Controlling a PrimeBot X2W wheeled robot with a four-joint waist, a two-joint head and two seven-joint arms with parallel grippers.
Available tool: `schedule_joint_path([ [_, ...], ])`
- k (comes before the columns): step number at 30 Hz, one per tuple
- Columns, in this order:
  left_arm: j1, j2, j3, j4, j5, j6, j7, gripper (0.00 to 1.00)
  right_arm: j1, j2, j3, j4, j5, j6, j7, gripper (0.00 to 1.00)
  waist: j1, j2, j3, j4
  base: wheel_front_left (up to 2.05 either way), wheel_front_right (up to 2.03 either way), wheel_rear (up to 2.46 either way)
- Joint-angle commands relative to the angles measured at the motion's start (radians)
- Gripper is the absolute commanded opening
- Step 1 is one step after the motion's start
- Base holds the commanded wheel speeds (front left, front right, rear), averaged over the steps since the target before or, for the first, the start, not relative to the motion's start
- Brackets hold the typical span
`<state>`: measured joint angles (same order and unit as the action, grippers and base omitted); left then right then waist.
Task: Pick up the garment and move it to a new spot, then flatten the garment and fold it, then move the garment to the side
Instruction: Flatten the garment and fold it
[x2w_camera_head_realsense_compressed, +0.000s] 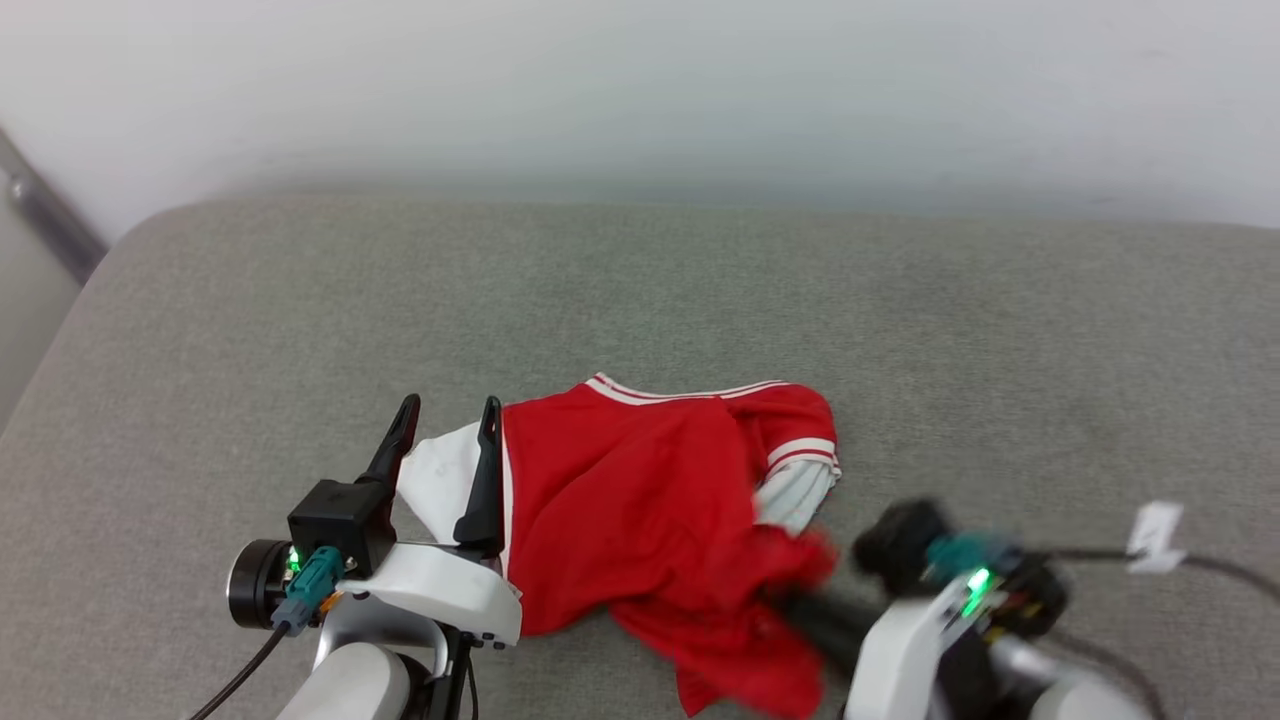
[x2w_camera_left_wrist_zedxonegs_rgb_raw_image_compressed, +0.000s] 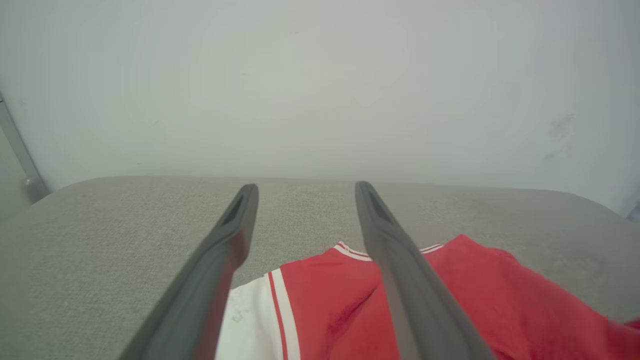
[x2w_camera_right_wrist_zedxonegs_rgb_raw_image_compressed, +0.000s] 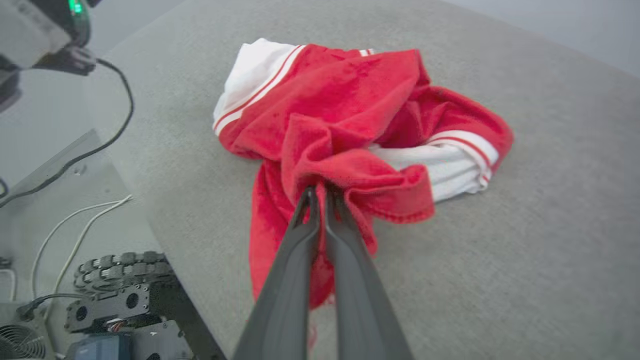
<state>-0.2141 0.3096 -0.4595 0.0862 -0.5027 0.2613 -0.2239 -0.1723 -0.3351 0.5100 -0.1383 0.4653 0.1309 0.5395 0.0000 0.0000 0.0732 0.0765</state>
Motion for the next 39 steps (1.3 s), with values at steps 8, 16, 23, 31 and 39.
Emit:
schedule_joint_path([
  [8, 0.027, 0.009, -0.006, -0.009, -0.009, 0.012, 0.015, 1.00, 0.108, 0.004, 0.220, 0.061, 0.112, 0.000, 0.035, 0.00, 0.0000, 0.0000, -0.013, -0.023, 0.00, 0.00, 0.00],
  [16, 0.046, 0.015, 0.000, -0.006, -0.020, 0.020, 0.015, 1.00, 0.081, 0.041, 0.216, 0.125, 0.098, 0.000, -0.162, 1.00, 0.0000, 0.0000, -0.021, -0.036, 0.00, 0.00, 0.00],
  [23, 0.057, 0.025, 0.002, -0.004, -0.025, 0.028, 0.019, 1.00, 0.104, 0.046, 0.081, 0.053, 0.068, 0.000, -0.323, 1.00, 0.0000, 0.0000, -0.045, -0.048, 0.00, 0.00, 0.00],
  [31, 0.043, 0.023, -0.010, -0.009, -0.020, 0.023, 0.021, 1.00, 0.119, 0.090, -0.201, 0.160, 0.014, 0.000, -0.283, 1.00, 0.0000, 0.0000, -0.053, -0.023, 0.00, 0.00, 0.00],
  [39, 0.005, 0.007, -0.029, -0.014, -0.004, 0.016, 0.009, 1.00, 0.031, 0.047, -0.274, 0.256, 0.033, 0.000, -0.122, 1.00, 0.0000, 0.0000, 0.025, 0.035, 0.00, 0.00, 0.00],
])
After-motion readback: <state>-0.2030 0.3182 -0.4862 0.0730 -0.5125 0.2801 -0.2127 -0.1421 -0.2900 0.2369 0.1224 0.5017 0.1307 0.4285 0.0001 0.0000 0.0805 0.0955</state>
